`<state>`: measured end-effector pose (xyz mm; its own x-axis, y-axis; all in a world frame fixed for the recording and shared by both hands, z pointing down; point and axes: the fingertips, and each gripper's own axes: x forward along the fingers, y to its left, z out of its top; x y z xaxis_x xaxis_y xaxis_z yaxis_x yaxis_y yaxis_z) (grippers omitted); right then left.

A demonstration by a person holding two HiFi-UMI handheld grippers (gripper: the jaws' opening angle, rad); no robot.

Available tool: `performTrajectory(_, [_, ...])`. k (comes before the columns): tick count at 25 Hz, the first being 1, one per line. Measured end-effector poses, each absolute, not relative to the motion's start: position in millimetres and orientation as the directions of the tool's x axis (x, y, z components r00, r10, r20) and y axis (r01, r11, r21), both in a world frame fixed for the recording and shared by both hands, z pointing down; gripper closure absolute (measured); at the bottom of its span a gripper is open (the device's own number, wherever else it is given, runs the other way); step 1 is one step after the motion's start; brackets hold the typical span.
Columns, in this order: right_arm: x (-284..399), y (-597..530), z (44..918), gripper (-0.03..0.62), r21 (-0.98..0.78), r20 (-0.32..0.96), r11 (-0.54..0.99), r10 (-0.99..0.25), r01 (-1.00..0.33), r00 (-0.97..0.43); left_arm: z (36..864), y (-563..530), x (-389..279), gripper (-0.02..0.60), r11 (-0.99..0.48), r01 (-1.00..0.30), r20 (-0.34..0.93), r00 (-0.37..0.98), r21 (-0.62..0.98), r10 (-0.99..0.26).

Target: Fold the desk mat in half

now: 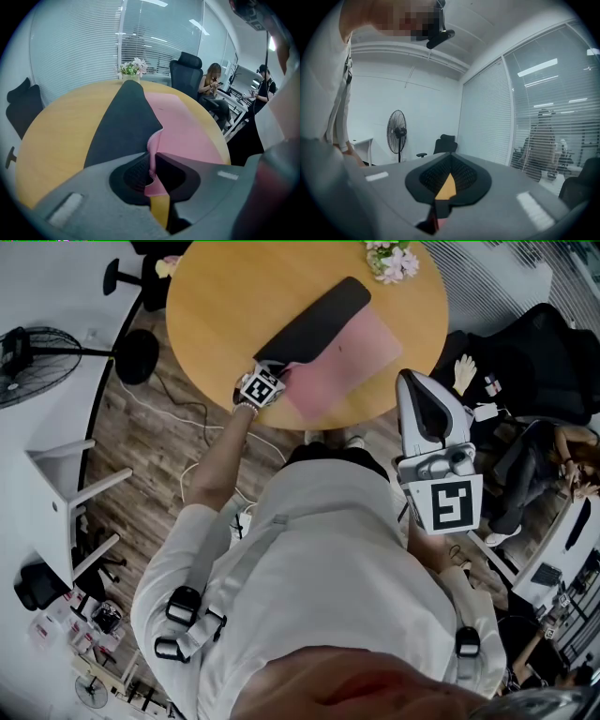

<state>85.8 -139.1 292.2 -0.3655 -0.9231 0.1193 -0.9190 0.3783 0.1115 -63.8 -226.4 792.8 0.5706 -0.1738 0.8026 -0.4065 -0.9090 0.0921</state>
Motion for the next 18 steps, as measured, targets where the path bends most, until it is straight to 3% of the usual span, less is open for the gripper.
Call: performTrajectory(18, [92.5, -132.1, 300.8, 0.589, 0.145, 0.127, 0.398, -0.916, -0.906, -0.382, 795.0, -192.8, -52.7, 0.541, -0.931, -0.353, 0.815, 0.565, 0.095, -0.131])
